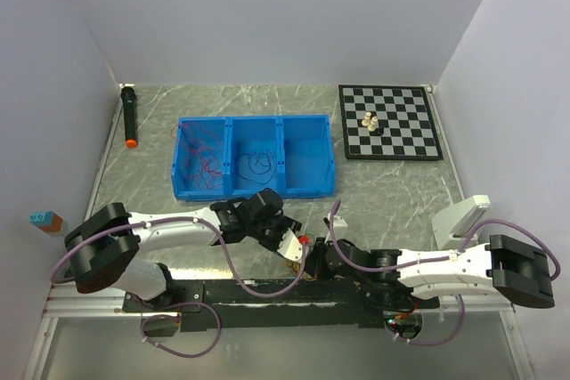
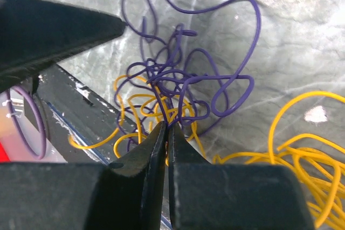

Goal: Untangle the cables

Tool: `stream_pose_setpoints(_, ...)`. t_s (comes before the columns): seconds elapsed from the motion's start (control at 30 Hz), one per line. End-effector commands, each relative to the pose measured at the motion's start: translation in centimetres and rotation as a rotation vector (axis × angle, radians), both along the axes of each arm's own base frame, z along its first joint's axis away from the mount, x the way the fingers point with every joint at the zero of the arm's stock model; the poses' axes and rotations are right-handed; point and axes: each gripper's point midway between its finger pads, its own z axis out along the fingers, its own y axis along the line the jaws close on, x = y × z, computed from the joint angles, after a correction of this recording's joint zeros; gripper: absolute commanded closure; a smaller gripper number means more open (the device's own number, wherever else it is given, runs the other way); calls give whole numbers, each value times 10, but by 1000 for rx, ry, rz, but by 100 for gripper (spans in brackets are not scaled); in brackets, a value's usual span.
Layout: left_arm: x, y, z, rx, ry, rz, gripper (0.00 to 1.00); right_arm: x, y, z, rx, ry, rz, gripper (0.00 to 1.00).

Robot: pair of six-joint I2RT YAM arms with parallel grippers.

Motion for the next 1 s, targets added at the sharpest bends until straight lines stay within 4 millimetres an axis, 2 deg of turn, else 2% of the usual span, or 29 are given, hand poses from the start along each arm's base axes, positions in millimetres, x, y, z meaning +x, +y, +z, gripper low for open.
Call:
stream_pose_setpoints(0.0,-12,-12,8,-46,-83,-170,55,2,-2,-2,24,4,-17,92)
stream_pose_setpoints(0.1,-15,-7,-1,-11,-102,-207,62,3,-3,-2,29,5,-22,92)
stream_pose_setpoints(0.3,-19,3,-13,30,-148,-279,63,5,-5,-2,28,4,-27,92)
stream_pose_setpoints(0.47,-10,-7,-12,6,-197,-280,63,6,-6,-2,30,3,-31,93)
stream_pose_setpoints(0.67,-14,-15,-12,-5,-189,-298,66,6,-6,-2,30,4,-26,93)
stream_pose_setpoints(0.73,-17,-15,-12,1,-185,-308,73,7,-6,-1,33,0,-27,93)
stream_pose_setpoints(0.83,-13,-14,-7,2,-194,-277,97,8,-7,-1,32,-3,-29,93)
stream_pose_setpoints(0.9,-9,-12,0,16,-179,-220,99,9,-7,0,30,-3,-31,93)
stream_pose_setpoints(0.97,-1,-11,18,8,-178,-152,99,10,-8,0,26,-7,-33,93)
